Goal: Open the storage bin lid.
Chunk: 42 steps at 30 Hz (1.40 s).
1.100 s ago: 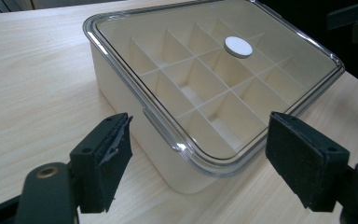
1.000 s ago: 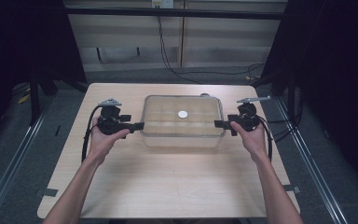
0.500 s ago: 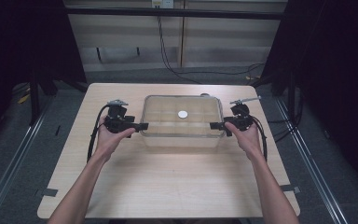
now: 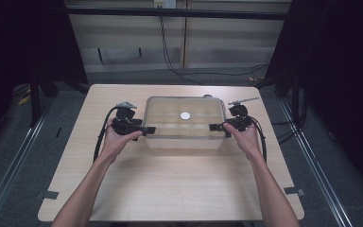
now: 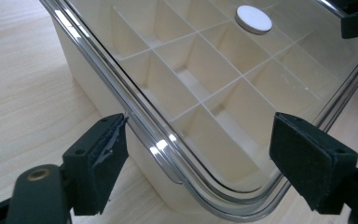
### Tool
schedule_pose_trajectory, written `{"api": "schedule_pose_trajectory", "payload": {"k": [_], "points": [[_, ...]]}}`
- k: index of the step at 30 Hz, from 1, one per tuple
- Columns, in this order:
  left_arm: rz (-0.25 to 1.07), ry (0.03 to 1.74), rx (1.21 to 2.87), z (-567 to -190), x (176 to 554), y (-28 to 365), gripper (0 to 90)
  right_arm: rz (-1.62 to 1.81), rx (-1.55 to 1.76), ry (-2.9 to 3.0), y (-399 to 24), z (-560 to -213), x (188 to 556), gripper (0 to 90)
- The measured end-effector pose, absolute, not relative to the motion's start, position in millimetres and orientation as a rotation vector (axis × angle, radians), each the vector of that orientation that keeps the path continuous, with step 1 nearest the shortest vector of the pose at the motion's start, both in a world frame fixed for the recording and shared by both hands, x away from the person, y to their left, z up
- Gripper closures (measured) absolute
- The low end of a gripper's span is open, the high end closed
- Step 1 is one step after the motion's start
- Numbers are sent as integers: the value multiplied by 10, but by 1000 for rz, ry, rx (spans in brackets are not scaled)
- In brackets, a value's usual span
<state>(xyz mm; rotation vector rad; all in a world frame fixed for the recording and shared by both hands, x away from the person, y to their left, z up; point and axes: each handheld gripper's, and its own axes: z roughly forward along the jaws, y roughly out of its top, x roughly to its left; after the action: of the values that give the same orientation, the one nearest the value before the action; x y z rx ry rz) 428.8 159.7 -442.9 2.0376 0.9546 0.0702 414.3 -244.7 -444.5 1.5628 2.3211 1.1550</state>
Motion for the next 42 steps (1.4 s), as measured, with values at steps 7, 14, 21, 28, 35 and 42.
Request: {"api": "schedule_pose_trajectory", "payload": {"k": [7, 14, 21, 28, 35, 42], "points": [[42, 976, 2038, -4495, 4329, 1563, 161, 1161, 1572, 2314, -2410, -4470, 4177, 78], [6, 971, 2061, -4492, 4374, 1511, 158, 1163, 1589, 2312, -2412, -4484, 4226, 71], [39, 987, 2060, -4486, 4377, 1466, 141, 1152, 1572, 2304, -2400, -4475, 4215, 76], [34, 990, 2032, -4499, 4386, 1509, 183, 1151, 1570, 2270, -2384, -4476, 4196, 77], [42, 991, 1997, -4521, 4366, 1532, 206, 1175, 1563, 2230, -2379, -4488, 4166, 87], [40, 988, 1972, -4544, 4357, 1559, 226, 1179, 1567, 2219, -2376, -4490, 4152, 89]]}}
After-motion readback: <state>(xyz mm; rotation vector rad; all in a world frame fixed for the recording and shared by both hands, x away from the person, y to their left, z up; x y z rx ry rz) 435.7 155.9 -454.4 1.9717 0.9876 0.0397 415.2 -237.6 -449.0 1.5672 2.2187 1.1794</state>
